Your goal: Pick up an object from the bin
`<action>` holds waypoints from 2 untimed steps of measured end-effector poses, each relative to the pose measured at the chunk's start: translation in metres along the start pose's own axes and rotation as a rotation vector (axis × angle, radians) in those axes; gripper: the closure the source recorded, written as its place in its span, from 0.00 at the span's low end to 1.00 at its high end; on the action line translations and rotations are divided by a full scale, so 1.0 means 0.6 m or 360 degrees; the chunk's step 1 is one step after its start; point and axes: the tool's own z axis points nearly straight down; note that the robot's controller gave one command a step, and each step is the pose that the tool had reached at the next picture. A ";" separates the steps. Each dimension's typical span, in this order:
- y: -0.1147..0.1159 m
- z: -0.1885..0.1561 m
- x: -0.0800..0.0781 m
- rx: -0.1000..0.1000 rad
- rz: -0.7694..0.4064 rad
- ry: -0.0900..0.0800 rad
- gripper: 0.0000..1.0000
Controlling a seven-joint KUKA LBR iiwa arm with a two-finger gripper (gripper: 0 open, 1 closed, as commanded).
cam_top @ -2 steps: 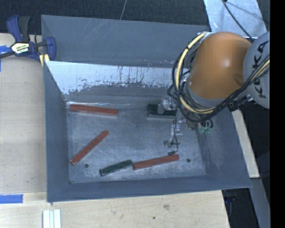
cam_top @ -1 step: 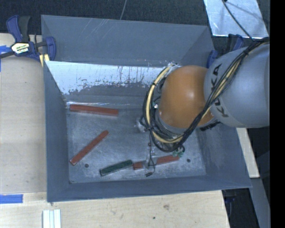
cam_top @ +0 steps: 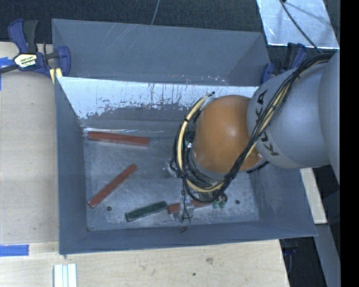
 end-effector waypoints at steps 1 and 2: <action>0.084 -0.046 -0.024 -0.0005 0.0108 -0.0009 0.00; 0.078 0.069 -0.012 -0.0001 0.0194 -0.0005 0.00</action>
Offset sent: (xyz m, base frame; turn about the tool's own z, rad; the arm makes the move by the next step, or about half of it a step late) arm 0.0003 0.0475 -0.0419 0.1233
